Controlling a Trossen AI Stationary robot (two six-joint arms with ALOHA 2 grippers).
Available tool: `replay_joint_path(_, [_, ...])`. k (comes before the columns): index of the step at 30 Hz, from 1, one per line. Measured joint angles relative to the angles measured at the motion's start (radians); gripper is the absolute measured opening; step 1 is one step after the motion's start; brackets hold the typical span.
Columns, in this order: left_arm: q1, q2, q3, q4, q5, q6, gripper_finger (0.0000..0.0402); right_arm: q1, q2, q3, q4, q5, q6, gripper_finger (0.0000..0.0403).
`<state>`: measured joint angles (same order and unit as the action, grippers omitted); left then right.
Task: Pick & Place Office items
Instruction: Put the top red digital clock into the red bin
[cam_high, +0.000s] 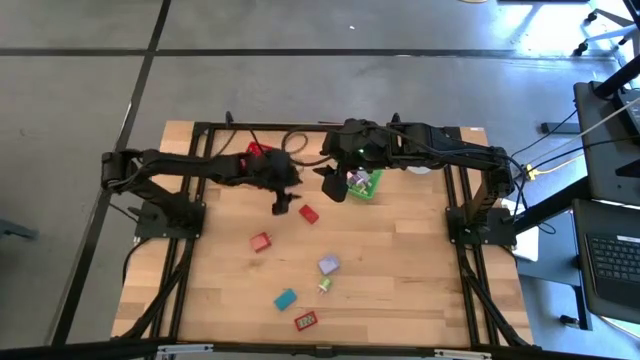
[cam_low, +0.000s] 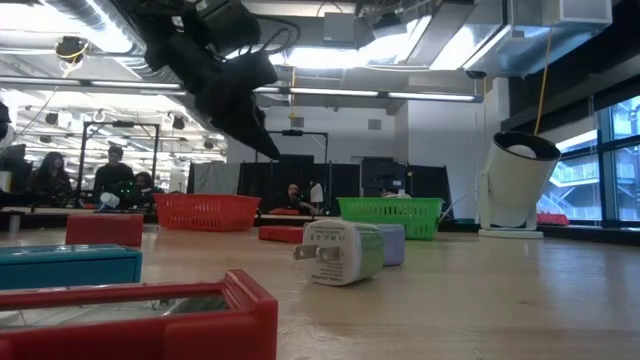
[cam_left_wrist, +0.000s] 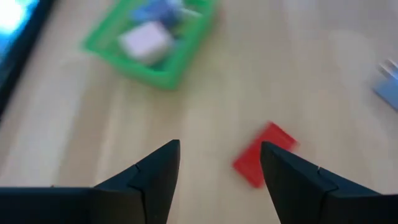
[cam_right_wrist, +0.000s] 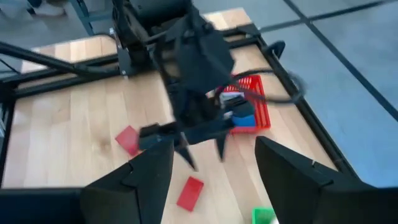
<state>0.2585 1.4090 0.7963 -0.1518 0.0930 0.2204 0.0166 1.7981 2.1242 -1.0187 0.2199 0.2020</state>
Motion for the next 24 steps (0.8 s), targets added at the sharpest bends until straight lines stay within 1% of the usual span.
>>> replay_joint_path(5, [-0.074,0.065,0.0,-0.001,0.04,0.175,0.0217,0.0,0.0,0.0,-0.062,0.0,0.036,0.0228])
replay_joint_path(10, [-0.124,0.151,0.0,0.068,0.03,0.309,0.0219,0.0,0.0,0.0,-0.096,0.0,0.077,0.0228])
replay_joint_path(13, [-0.138,0.2,0.0,0.134,0.032,0.334,0.0218,0.0,0.0,0.0,-0.104,0.0,0.079,0.0228])
replay_joint_path(17, [-0.142,0.256,0.0,0.202,0.033,0.33,0.0217,0.0,0.001,0.0,-0.108,0.0,0.096,0.0228])
replay_joint_path(24, [-0.131,0.331,0.001,0.217,0.051,0.325,0.0215,0.0,0.001,0.0,-0.108,-0.003,0.097,0.0228])
